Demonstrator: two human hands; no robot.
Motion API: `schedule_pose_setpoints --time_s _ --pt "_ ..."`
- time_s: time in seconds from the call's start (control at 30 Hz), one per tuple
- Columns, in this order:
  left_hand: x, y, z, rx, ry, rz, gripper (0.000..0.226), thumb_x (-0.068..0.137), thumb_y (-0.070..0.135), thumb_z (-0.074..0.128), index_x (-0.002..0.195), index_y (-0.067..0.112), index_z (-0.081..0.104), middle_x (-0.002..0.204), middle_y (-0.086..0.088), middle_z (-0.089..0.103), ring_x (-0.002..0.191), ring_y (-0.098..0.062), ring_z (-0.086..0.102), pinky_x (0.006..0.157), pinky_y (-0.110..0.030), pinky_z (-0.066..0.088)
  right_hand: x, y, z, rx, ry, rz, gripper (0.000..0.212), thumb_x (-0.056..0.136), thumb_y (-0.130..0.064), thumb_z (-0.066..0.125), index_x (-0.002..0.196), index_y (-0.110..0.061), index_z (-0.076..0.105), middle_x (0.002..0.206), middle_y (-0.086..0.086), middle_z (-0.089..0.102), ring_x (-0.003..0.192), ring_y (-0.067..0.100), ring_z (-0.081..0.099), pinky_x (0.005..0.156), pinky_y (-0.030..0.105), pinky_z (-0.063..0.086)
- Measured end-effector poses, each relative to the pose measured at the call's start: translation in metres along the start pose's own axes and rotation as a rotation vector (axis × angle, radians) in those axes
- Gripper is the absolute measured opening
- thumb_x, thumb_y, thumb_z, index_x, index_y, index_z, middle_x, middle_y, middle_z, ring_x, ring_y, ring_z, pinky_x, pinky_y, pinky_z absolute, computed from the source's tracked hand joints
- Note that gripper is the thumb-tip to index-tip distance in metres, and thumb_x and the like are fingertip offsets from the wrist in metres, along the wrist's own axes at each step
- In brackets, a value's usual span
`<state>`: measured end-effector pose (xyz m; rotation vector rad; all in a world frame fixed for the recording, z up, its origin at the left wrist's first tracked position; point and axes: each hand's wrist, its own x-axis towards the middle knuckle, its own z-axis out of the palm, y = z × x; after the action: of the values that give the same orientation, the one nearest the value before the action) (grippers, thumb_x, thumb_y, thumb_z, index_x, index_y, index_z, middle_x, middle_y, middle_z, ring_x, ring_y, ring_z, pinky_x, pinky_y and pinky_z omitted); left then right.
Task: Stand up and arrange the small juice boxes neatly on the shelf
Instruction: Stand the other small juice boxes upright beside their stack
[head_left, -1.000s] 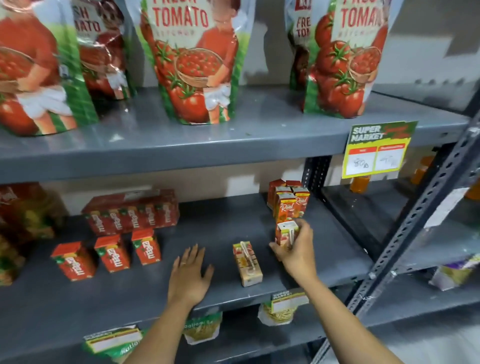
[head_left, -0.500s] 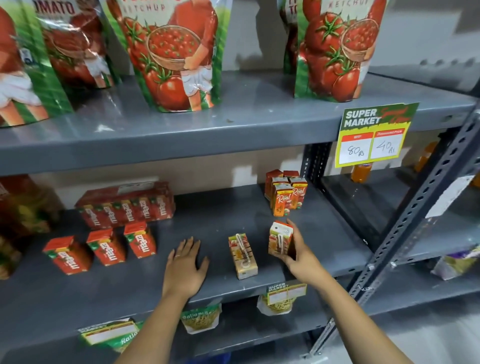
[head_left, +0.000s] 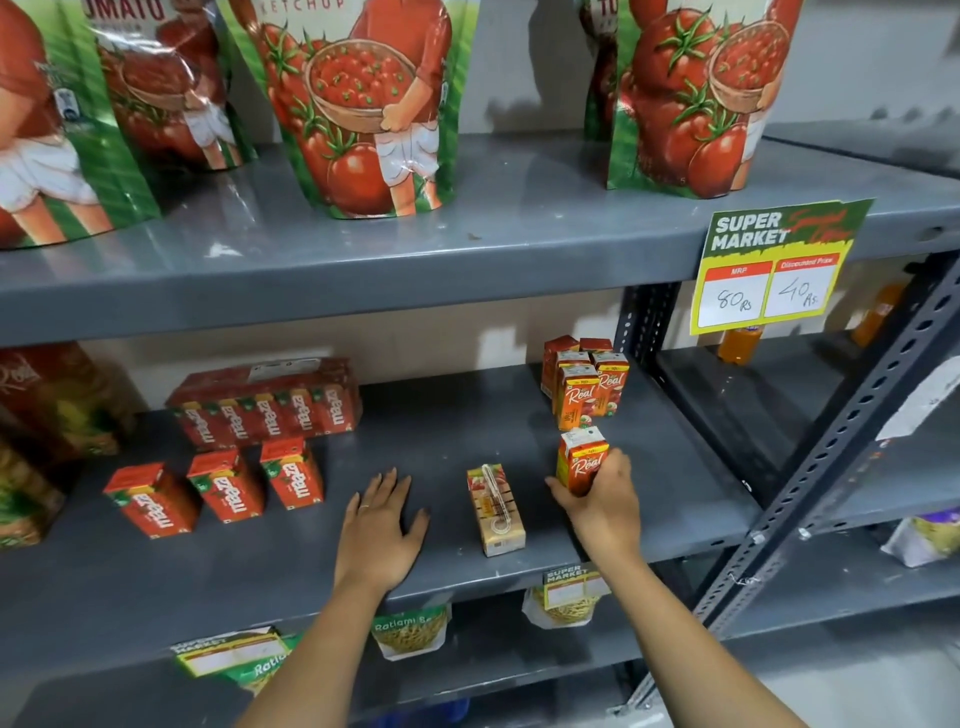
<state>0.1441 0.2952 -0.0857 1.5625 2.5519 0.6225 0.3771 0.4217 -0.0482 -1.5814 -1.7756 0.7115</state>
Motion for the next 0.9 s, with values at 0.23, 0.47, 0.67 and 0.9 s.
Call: schedule_pose_setpoints --time_s 0.23,0.47,0.67,0.9 --pt "-0.001 0.001 -0.001 -0.005 0.006 -0.004 0.059 0.095 0.047 0.04 0.147 0.021 0.032 0.159 0.001 0.024 0.147 -0.015 0.014 0.12 -0.035 0.007 -0.012 0.006 -0.022 0.041 -0.074 -0.018 0.1 0.061 -0.053 0.081 0.139 -0.02 0.027 0.127 0.006 0.046 0.117 0.026 0.051 0.094 0.042 0.05" --pt "-0.001 0.001 -0.001 0.003 0.009 -0.003 0.059 0.095 0.045 0.041 0.147 0.02 0.032 0.159 -0.001 0.024 0.147 -0.016 0.015 0.12 -0.035 0.007 -0.058 -0.034 -0.023 -0.087 -0.027 -0.314 0.032 0.087 -0.038 0.06 0.109 -0.014 0.062 0.097 0.0 0.062 0.093 0.019 0.06 0.08 0.031 0.05" --pt "-0.002 0.002 -0.002 -0.009 0.0 -0.001 0.059 0.095 0.045 0.041 0.148 0.019 0.031 0.159 -0.001 0.023 0.147 -0.016 0.013 0.12 -0.036 0.007 -0.043 -0.066 0.035 -0.411 -0.318 -0.232 0.07 0.08 -0.068 0.044 0.102 -0.007 0.068 0.108 0.01 0.064 0.103 0.029 0.061 0.078 0.035 0.052" --pt "-0.001 0.001 -0.001 -0.017 -0.003 -0.001 0.06 0.095 0.046 0.041 0.147 0.017 0.032 0.159 -0.003 0.025 0.147 -0.018 0.015 0.12 -0.037 0.009 -0.052 -0.083 0.0 -0.156 -0.203 -0.332 0.038 0.071 -0.039 0.072 0.103 -0.019 0.063 0.097 -0.001 0.066 0.085 0.02 0.067 0.069 0.028 0.054"
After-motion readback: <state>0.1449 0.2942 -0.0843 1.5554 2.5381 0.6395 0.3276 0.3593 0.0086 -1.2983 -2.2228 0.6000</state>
